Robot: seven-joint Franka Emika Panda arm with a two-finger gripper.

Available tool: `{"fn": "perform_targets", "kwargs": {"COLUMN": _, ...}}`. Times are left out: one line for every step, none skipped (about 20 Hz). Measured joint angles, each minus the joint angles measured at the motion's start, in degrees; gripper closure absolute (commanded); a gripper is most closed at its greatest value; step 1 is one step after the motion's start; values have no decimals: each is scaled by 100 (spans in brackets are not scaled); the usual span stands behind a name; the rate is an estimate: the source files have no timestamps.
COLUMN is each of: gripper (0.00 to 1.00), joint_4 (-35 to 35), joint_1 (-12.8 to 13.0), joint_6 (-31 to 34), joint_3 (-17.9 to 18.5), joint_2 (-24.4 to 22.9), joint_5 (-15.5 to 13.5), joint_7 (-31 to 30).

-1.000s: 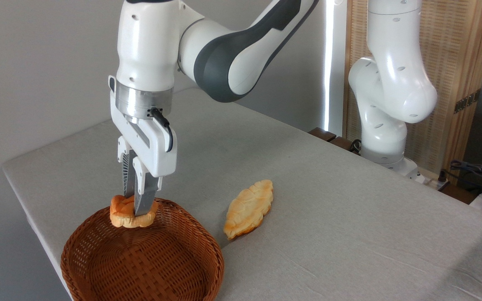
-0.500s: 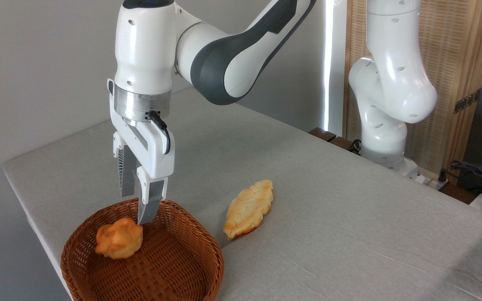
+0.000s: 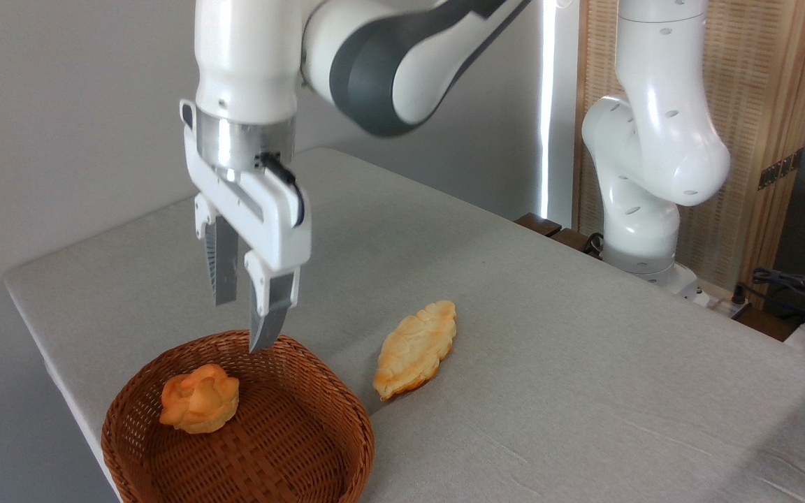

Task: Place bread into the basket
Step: 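Raise the open gripper up away from the basket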

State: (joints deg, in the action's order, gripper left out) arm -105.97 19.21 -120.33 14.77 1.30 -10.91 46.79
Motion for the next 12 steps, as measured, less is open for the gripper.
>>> {"fn": "perform_targets", "kwargs": {"gripper": 0, "joint_4": 74, "joint_1": -5, "joint_6": 219, "joint_3": 7, "joint_2": -50, "joint_5": 38, "joint_7": -69}}
{"fn": "perform_targets", "kwargs": {"gripper": 0, "joint_4": 113, "joint_1": -8, "joint_6": 347, "joint_3": 7, "joint_2": -78, "joint_5": 90, "joint_7": -113}}
{"fn": "perform_targets", "kwargs": {"gripper": 0, "joint_4": 185, "joint_1": -8, "joint_6": 575, "joint_3": 7, "joint_2": -122, "joint_5": 247, "joint_7": -215}}
{"fn": "perform_targets", "kwargs": {"gripper": 0, "joint_4": 222, "joint_1": -7, "joint_6": 680, "joint_3": 4, "joint_2": -143, "joint_5": 330, "joint_7": -267}}
{"fn": "perform_targets", "kwargs": {"gripper": 0, "joint_4": 288, "joint_1": -6, "joint_6": 843, "joint_3": -7, "joint_2": -174, "joint_5": 458, "joint_7": -361}}
{"fn": "perform_targets", "kwargs": {"gripper": 0, "joint_4": 319, "joint_1": -4, "joint_6": 910, "joint_3": -15, "joint_2": -186, "joint_5": 506, "joint_7": -413}}
{"fn": "perform_targets", "kwargs": {"gripper": 0, "joint_4": 354, "joint_1": 2, "joint_6": 975, "joint_3": -24, "joint_2": -200, "joint_5": 562, "joint_7": -472}}
{"fn": "perform_targets", "kwargs": {"gripper": 0, "joint_4": 369, "joint_1": 6, "joint_6": 997, "joint_3": -25, "joint_2": -204, "joint_5": 579, "joint_7": -490}}
{"fn": "perform_targets", "kwargs": {"gripper": 0, "joint_4": 384, "joint_1": 8, "joint_6": 1020, "joint_3": -25, "joint_2": -204, "joint_5": 602, "joint_7": -508}}
{"fn": "perform_targets", "kwargs": {"gripper": 0, "joint_4": 387, "joint_1": 8, "joint_6": 1026, "joint_3": -23, "joint_2": -204, "joint_5": 609, "joint_7": -513}}
{"fn": "perform_targets", "kwargs": {"gripper": 0, "joint_4": 387, "joint_1": 7, "joint_6": 1031, "joint_3": -18, "joint_2": -200, "joint_5": 615, "joint_7": -520}}
{"fn": "perform_targets", "kwargs": {"gripper": 0, "joint_4": 387, "joint_1": 7, "joint_6": 1033, "joint_3": -15, "joint_2": -195, "joint_5": 617, "joint_7": -522}}
